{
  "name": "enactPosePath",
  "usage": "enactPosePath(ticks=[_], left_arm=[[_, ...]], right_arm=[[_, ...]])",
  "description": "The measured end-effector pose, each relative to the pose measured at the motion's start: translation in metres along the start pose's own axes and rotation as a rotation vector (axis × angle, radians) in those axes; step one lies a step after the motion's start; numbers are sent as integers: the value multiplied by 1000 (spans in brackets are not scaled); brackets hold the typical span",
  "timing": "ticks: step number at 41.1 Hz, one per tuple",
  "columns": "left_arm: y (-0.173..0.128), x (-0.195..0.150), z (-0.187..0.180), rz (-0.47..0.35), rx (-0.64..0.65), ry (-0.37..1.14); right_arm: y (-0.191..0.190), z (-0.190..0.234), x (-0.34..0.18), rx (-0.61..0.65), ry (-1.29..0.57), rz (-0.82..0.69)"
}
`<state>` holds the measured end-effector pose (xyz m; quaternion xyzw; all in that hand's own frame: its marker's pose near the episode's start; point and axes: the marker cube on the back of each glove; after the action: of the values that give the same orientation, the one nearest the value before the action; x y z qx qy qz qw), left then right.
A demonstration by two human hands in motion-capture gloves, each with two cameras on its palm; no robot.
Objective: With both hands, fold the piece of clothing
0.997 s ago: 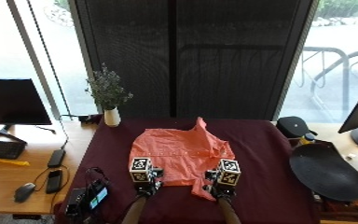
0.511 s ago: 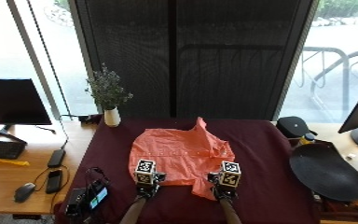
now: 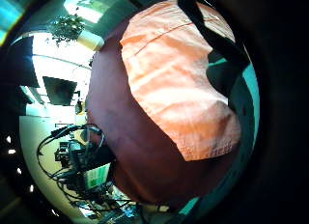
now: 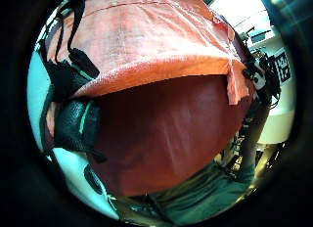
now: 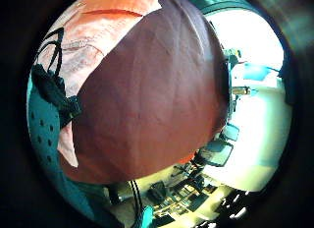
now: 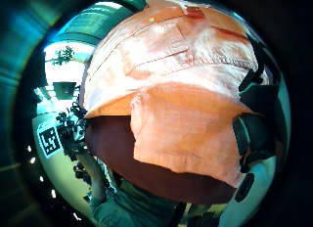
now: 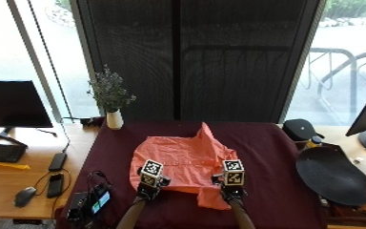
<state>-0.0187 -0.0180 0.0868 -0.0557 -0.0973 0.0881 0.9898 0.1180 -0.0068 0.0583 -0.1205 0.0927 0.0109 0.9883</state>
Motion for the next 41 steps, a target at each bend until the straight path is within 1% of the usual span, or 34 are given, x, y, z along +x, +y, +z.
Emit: enactPosePath(ticks=[4,7,9,11,13,16,19,22,27,29,31,32,33,34,36,37,39,41], left_arm=[[3,-3,-19,28,-131,7],[-5,-11,-31,43,-217,17],[-12,-17,-40,42,-252,26],[-23,-25,-54,34,-271,39],[-36,-36,-74,-4,-276,40],[-48,-55,-112,-119,-235,-3],[-70,-68,-127,-206,-182,-3],[-94,-75,-126,-273,-126,21],[-142,-81,-110,-352,46,51],[-163,-87,-102,-385,152,52],[-187,-93,-95,-400,294,57],[-196,-96,-90,-408,343,58],[-201,-99,-84,-420,362,53],[-203,-102,-77,-436,353,42],[-201,-105,-61,-469,303,21],[-201,-104,-55,-480,285,18],[-201,-104,-44,-501,276,16],[-204,-102,-35,-511,280,43]], right_arm=[[-1,-19,-1,-82,-11,-40],[-8,-42,0,-128,-33,-58],[-16,-59,0,-130,-54,-57],[-28,-81,0,-96,-85,-49],[-46,-107,-2,-41,-118,-27],[-76,-139,-7,54,-146,24],[-93,-171,-18,190,-128,76],[-113,-189,-31,282,-121,91],[-172,-190,-48,368,-103,118],[-191,-187,-52,403,-76,145],[-205,-182,-53,432,-43,183],[-211,-180,-53,450,-29,202],[-218,-179,-53,480,-20,216],[-226,-180,-54,531,-20,223],[-248,-184,-58,667,-49,213],[-256,-184,-60,714,-70,207],[-264,-178,-61,735,-94,215],[-263,-170,-56,714,-88,249]])
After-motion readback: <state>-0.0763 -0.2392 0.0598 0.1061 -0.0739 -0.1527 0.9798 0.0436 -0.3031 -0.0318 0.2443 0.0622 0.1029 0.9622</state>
